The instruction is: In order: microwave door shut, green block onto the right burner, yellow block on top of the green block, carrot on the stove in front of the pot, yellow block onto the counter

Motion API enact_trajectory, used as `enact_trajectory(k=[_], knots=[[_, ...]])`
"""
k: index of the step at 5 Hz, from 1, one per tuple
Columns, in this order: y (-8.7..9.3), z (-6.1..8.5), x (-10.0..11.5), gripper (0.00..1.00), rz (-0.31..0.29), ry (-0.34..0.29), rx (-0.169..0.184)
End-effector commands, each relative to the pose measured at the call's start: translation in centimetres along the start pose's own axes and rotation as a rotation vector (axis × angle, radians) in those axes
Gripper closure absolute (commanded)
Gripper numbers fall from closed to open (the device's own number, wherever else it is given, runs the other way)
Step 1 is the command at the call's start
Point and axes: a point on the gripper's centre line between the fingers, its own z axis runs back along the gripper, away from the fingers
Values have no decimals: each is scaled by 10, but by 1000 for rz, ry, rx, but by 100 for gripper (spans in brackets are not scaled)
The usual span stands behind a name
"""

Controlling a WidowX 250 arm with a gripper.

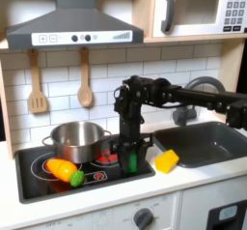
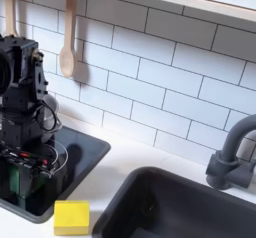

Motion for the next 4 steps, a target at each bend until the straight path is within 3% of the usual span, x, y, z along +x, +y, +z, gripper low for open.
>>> enact_trajectory(k=[1,4], knots=[[0,3,5,100,16,-13,-9],[-2,5,15,100,31,-13,-34]])
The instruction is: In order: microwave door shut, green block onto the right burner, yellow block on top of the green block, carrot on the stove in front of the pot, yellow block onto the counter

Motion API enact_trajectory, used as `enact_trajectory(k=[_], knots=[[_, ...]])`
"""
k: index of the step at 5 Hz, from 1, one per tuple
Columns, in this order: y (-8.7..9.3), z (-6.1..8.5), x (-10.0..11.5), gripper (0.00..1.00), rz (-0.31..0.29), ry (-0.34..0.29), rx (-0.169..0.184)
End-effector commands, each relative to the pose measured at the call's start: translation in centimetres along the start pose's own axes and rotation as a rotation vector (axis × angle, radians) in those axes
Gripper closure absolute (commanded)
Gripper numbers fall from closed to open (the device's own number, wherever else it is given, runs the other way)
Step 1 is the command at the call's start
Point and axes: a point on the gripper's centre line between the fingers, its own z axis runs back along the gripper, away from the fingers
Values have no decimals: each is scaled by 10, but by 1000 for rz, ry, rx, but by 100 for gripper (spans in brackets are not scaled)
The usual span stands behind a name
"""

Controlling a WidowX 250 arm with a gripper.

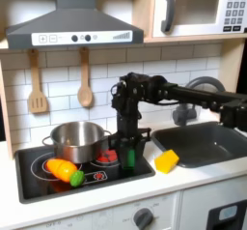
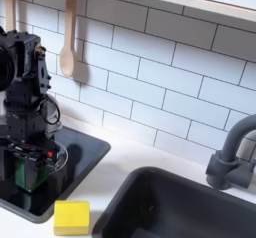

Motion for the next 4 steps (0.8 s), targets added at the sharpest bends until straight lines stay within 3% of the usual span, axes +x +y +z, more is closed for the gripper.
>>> enact_trajectory(k=[1,2,3,4], knots=[[-1,-6,1,100,1,17,-6],[-1,-7,1,100,3,20,-6],[0,-7,0,0,1,22,-1],[0,-3,5,0,11,6,-8]])
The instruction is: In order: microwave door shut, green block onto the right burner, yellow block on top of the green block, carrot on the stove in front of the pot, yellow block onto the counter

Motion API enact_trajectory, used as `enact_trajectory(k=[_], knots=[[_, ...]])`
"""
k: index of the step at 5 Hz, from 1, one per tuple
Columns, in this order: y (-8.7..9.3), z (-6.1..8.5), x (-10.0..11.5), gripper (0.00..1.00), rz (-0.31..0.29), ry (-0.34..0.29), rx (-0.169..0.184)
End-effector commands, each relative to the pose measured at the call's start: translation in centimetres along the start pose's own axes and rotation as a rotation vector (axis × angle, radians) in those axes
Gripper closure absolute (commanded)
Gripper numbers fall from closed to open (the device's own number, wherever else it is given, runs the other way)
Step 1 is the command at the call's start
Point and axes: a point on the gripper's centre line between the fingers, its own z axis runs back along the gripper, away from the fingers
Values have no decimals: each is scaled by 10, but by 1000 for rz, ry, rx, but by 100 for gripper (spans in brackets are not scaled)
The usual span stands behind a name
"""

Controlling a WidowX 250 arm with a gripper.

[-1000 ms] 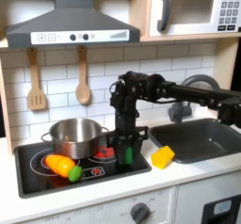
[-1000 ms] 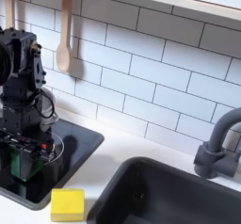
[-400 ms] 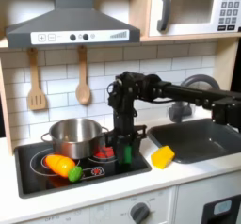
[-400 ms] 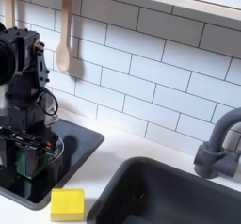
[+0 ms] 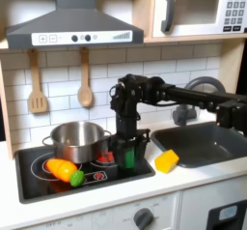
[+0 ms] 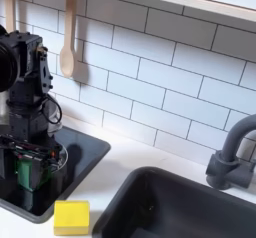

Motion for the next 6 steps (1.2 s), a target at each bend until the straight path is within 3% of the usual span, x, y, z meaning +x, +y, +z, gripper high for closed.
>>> enact_trajectory(k=[1,3,4,5,6], knots=[[0,-5,5,0,10,10,-4],[3,-10,12,0,24,18,-8],[-2,-8,13,66,5,9,-10],[-4,-9,12,100,-3,12,-11],[-4,-9,14,100,-3,13,-17]])
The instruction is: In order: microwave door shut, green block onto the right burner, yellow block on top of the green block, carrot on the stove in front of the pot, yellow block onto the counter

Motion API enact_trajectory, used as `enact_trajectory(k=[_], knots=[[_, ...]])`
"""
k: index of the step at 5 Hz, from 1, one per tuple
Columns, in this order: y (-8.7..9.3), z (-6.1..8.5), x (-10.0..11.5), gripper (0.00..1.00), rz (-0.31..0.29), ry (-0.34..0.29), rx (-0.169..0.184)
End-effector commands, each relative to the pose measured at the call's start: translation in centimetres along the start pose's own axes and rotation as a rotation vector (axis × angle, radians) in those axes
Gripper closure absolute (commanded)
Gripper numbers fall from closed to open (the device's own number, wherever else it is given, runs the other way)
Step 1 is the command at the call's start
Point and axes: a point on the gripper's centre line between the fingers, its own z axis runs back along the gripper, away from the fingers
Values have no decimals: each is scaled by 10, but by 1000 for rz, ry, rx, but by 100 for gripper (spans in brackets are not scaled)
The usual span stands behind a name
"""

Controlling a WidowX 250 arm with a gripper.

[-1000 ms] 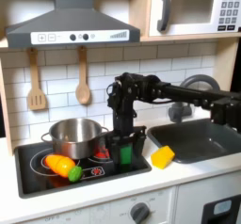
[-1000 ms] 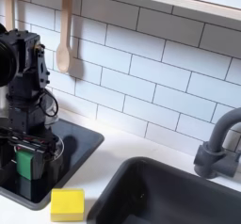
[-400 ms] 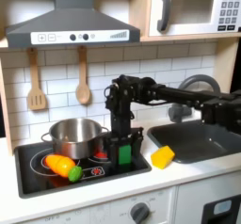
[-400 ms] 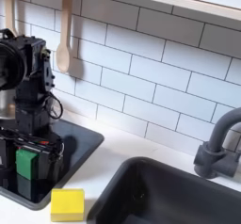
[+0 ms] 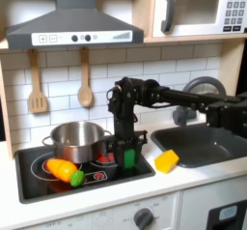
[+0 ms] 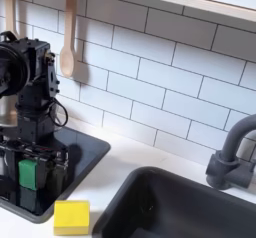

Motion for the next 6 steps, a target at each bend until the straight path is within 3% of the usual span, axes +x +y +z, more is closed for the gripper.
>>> enact_trajectory(k=[1,2,4,5,6], knots=[[-5,3,4,100,-6,-5,-16],[-5,8,9,100,-2,-27,-15],[-8,-5,12,100,-1,-10,-12],[-8,-4,13,100,-2,-21,-5],[-9,2,14,0,-2,-31,-4]])
